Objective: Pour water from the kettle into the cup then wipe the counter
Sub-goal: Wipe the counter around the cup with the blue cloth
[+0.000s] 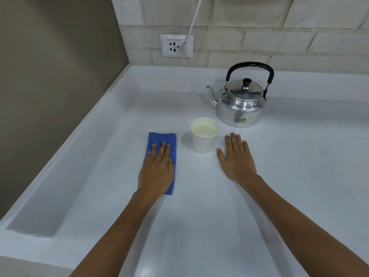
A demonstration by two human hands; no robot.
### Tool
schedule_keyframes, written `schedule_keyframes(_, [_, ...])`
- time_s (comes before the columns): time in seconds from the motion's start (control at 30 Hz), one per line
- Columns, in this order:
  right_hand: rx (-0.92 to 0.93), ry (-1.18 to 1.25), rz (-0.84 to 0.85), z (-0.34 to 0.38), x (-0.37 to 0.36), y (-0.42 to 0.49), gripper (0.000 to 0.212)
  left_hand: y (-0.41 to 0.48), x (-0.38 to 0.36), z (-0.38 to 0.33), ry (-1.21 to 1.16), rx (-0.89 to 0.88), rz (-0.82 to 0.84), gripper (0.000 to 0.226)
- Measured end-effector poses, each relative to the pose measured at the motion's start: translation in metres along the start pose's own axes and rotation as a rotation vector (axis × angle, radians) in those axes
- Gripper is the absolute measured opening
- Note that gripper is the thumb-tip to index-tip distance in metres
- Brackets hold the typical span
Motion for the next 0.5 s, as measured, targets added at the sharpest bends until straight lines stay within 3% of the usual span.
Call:
schedule_keyframes(0.17, [0.010, 0.006, 0.016, -0.001, 0.000, -0.001, 0.063, -0.052, 0.005, -0.010, -0.049, -0.170, 0.032, 0.051])
schedule_keyframes(0.3, [0.010, 0.004, 0.026, 0.000, 0.000, -0.002, 0.063, -0.049, 0.015, 0.012, -0.086, -0.081, 0.029, 0.049])
schedule_keyframes(0.5, [0.006, -0.013, 0.020, 0.002, 0.000, 0.000, 0.062, -0.038, -0.005, -0.028, 0.076, -0.009, 0.048, 0.053])
Point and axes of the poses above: each hand's wrist, its own y-axis towards the middle knuckle, its own x-axis out of the back of the hand, z = x × y, the point moved 6 cm from there along y, towards the middle knuckle, and after that the axes turned 10 degrees about -y, right-handed, at the moved point
